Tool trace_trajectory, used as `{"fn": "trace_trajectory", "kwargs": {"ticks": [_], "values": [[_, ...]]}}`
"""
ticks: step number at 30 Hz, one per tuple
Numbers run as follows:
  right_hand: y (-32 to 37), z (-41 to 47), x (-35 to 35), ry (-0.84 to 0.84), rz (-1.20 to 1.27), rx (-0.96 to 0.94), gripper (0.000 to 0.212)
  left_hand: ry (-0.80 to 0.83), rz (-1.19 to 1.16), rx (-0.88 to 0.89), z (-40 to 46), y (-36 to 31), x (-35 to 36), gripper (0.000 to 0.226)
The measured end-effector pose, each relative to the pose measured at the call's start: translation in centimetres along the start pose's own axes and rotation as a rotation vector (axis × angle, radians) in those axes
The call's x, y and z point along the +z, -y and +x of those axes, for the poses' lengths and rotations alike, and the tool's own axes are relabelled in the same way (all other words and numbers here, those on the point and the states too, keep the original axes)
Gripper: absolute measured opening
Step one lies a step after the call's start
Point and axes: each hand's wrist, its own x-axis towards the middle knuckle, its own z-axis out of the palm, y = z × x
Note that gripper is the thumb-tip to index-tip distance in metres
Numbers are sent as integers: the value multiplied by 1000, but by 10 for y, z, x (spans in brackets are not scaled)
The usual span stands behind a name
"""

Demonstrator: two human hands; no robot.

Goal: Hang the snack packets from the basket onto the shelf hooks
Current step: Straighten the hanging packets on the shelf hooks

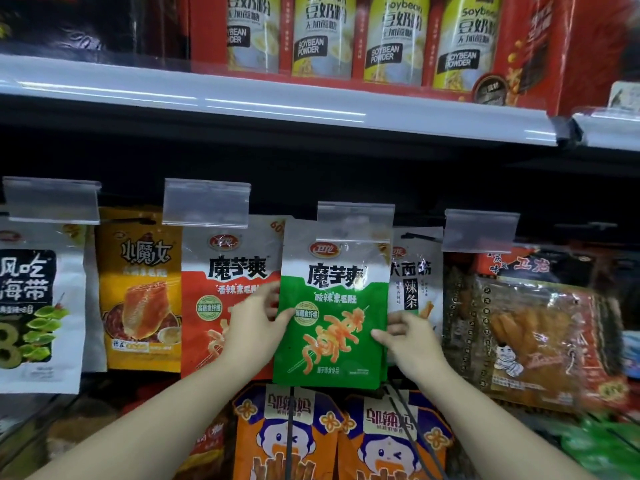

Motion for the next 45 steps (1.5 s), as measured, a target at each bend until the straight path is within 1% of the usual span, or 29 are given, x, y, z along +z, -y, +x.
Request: {"fn": "trace_trajectory", "kwargs": {"ticks": [3, 5, 8, 9, 14, 18, 19, 21, 22, 26, 28, 30, 31, 33, 34, 35, 36, 37, 39, 41, 43, 45], "values": [[-3, -3, 0, 22, 35, 29, 28, 43, -35, -37, -4, 4, 4, 35], [-2, -5, 1, 40, 43, 37, 31, 50, -38, -54, -5, 5, 4, 30], [-2, -10, 4, 78, -6, 28, 26, 29, -28, -58, -7, 5, 4, 26], [-1, -11, 5, 89, -33, 26, 27, 18, -26, -64, -7, 5, 4, 24], [5, -17, 10, 152, -69, 58, 34, -5, -15, -75, -5, 6, -1, 24], [5, -15, 7, 190, -36, 49, 48, 3, -19, -77, -4, 3, -5, 25], [6, -14, 6, 184, -34, 43, 46, 0, -16, -72, -4, 2, -5, 25], [10, -13, 3, 159, -14, 16, 34, -6, -22, -70, -6, 3, -6, 25], [11, -11, 2, 137, 0, -3, 32, -7, -32, -68, -6, 3, -7, 25], [25, -5, -4, -25, -64, -116, 44, -32, -30, -26, -2, -1, -12, 37], [39, -2, -10, -106, -95, -165, 46, -65, -29, -1, 4, -11, -17, 45], [54, 4, -14, -168, -63, -200, 46, -104, 9, 27, 15, -24, -21, 51], [62, 8, -16, -192, -46, -202, 45, -114, 33, 6, 22, -32, -22, 53], [76, 19, -16, -250, -59, -179, 47, -109, 42, -106, 38, -51, -25, 48], [81, 25, -16, -277, -79, -152, 42, -110, 23, -155, 45, -58, -25, 41], [86, 30, -15, -302, -96, -131, 32, -120, 0, -182, 51, -64, -25, 36], [89, 32, -14, -310, -100, -104, 22, -133, -24, -197, 57, -67, -24, 32], [91, 34, -13, -315, -85, -81, 18, -143, -36, -207, 60, -69, -24, 28], [93, 37, -13, -334, -30, -58, 16, -145, -53, -240, 66, -67, -22, 22], [95, 38, -15, -350, 27, -51, 21, -145, -102, -282, 70, -63, -21, 22], [98, 39, -18, -334, 100, -48, 26, -154, -191, -302, 70, -62, -20, 18], [102, 38, -18, -314, 128, -59, 23, -168, -301, -299, 66, -62, -17, 11]]}}
